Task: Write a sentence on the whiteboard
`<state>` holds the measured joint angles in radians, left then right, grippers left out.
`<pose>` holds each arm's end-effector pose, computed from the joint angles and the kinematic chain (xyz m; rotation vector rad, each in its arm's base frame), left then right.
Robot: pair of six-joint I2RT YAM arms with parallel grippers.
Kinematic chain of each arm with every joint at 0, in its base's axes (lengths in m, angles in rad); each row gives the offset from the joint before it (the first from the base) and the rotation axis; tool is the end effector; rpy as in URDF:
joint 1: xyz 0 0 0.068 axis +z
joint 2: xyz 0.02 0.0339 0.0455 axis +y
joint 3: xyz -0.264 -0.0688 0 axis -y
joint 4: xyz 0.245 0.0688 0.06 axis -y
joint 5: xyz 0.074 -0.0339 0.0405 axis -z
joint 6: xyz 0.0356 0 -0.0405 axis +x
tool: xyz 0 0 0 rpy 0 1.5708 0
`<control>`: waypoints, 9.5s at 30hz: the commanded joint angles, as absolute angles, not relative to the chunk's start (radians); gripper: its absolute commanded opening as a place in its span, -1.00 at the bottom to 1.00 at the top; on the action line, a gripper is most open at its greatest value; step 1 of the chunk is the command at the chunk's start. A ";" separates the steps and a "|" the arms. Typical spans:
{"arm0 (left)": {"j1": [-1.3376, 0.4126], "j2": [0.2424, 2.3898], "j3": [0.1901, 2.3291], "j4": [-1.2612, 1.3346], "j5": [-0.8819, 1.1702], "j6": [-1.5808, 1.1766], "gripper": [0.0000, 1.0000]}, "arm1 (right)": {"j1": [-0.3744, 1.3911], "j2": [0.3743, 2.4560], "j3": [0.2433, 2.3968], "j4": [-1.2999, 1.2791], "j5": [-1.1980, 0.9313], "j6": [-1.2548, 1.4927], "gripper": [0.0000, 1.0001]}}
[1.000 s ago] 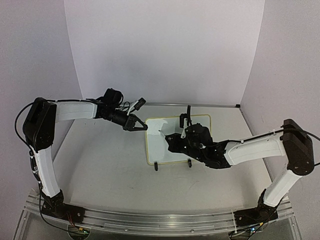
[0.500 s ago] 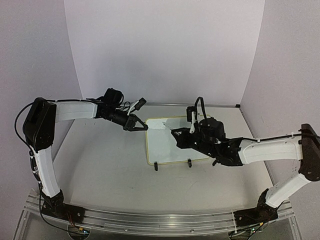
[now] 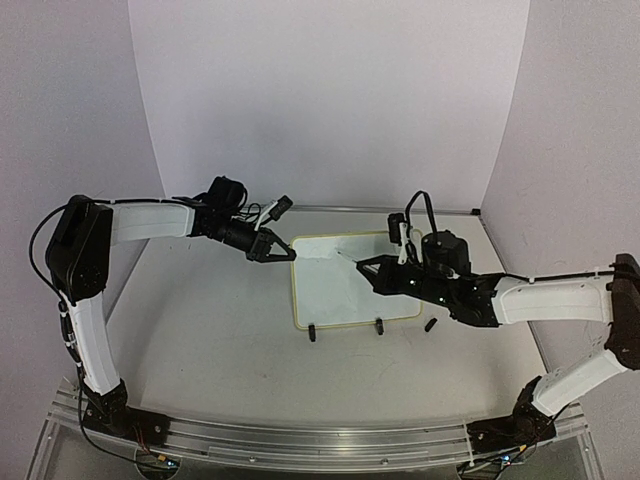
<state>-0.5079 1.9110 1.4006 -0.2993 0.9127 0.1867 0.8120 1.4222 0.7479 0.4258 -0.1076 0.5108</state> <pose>0.3509 -0.2275 0.2257 1.1830 1.9681 -1.2361 0.2145 0.2318 0.2416 -0.3718 1.9078 1.0104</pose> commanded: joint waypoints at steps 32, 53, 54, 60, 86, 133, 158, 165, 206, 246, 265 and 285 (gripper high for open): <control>-0.518 1.921 1.416 -0.356 0.789 0.286 -1.00 | 0.809 1.606 0.887 0.405 0.017 0.551 -1.00; -0.518 1.917 1.418 -0.359 0.787 0.287 -1.00 | 0.810 1.604 0.819 0.345 0.027 0.627 -1.00; -0.517 1.918 1.417 -0.359 0.787 0.287 -1.00 | 0.810 1.600 0.820 0.344 0.032 0.627 -1.00; -0.517 1.915 1.419 -0.359 0.787 0.288 -1.00 | 0.809 1.582 0.837 0.330 0.060 0.620 -1.00; -0.517 1.916 1.419 -0.360 0.789 0.289 -1.00 | 0.809 1.576 0.882 0.387 0.156 0.590 -1.00; -0.517 1.912 1.420 -0.360 0.789 0.289 -1.00 | 0.846 1.617 0.796 0.360 0.107 0.660 -1.00; -0.517 1.901 1.417 -0.360 0.782 0.288 -1.00 | 0.853 1.474 0.779 0.359 0.172 0.599 -1.00; -0.517 1.901 1.417 -0.360 0.782 0.288 -1.00 | 0.854 1.437 0.796 0.375 0.130 0.559 -1.00; -0.517 1.910 1.419 -0.362 0.777 0.292 -1.00 | 0.855 1.535 0.858 0.299 0.225 0.599 -1.00; -0.516 1.903 1.419 -0.363 0.777 0.292 -1.00 | 0.896 1.572 0.842 0.358 0.285 0.634 -1.00; -0.518 1.906 1.419 -0.363 0.778 0.294 -1.00 | 0.896 1.595 0.868 0.391 0.310 0.608 -1.00; -0.517 1.908 1.419 -0.364 0.780 0.294 -1.00 | 0.896 1.593 0.866 0.395 0.365 0.625 -1.00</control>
<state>-0.5049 1.9110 1.4082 -0.3233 0.8867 0.1772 0.9134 1.5768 0.8436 0.3962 0.2636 0.6078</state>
